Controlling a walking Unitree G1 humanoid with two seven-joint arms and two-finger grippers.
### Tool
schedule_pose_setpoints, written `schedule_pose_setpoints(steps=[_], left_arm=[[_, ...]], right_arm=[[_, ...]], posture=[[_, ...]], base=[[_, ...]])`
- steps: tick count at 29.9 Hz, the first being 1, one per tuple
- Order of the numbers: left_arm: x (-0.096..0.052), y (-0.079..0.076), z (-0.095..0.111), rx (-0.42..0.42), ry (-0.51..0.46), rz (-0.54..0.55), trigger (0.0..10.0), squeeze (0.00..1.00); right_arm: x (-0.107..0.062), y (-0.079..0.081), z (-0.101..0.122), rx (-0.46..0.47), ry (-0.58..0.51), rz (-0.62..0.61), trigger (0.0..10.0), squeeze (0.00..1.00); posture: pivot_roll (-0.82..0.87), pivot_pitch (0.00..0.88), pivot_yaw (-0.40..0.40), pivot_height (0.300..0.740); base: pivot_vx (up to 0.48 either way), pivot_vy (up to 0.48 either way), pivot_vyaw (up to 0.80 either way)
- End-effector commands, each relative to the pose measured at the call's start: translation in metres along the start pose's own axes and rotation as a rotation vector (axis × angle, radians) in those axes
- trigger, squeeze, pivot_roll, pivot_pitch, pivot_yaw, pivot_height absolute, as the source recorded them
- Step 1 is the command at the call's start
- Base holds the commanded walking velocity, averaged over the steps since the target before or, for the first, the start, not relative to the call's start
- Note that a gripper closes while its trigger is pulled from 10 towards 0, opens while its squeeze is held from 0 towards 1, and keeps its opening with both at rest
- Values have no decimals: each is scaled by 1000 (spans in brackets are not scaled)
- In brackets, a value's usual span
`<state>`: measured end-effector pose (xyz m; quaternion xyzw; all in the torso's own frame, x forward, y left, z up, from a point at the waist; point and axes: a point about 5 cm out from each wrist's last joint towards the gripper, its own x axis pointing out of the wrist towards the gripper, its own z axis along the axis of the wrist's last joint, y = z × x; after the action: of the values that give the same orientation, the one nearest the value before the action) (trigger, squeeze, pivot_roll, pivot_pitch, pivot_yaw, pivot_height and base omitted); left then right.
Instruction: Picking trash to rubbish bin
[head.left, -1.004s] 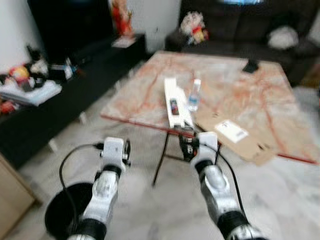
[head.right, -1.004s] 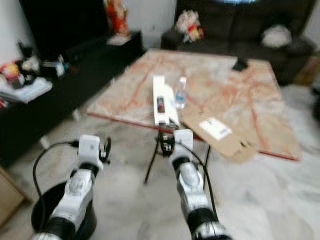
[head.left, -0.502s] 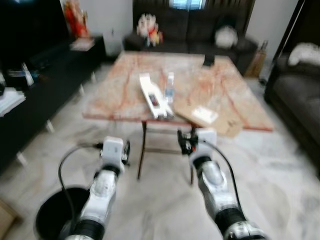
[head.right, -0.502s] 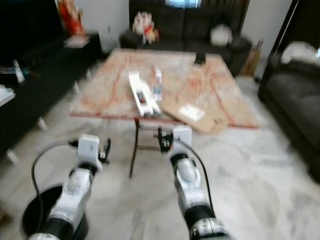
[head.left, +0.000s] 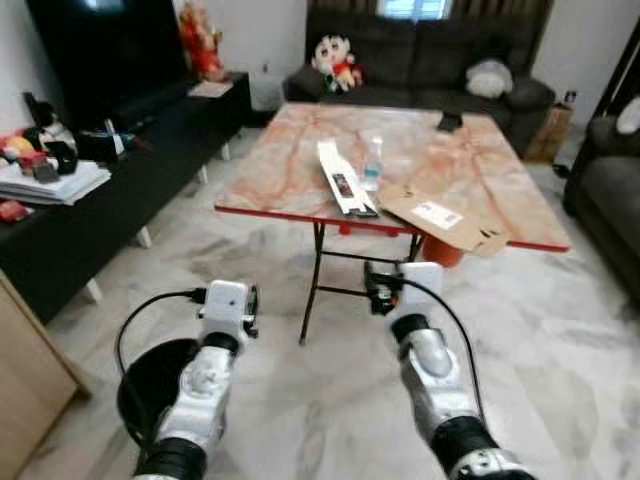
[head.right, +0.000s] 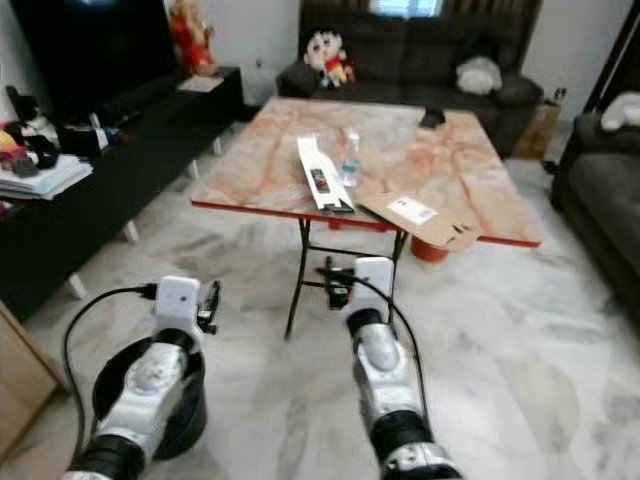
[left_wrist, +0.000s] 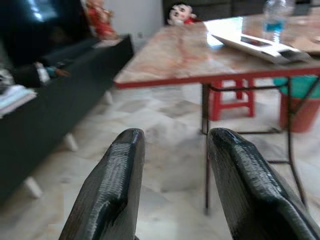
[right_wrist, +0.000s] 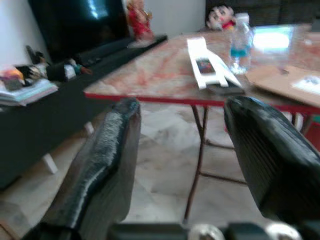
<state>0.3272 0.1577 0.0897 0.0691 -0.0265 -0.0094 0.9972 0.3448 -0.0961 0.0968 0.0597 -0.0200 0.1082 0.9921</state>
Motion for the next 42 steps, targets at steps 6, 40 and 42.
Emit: schedule_pose_setpoints(steps=[6, 40, 42], left_arm=[[3, -12, 7, -19, -26, -29, 10000, 0], [3, -9, 11, -19, -40, -20, 10000, 0], [4, -8, 11, -19, -41, -19, 10000, 0]], right_arm=[[0, -12, 4, -12, -7, -35, 10000, 0], [-4, -8, 2, -7, -22, -14, 10000, 0], [-4, -7, 2, -3, -25, -13, 10000, 0]], posture=[[150, 0, -26, 740], [156, 0, -25, 740], [156, 0, -25, 740]], base=[[340, 0, 0], [348, 0, 51], [347, 0, 0]])
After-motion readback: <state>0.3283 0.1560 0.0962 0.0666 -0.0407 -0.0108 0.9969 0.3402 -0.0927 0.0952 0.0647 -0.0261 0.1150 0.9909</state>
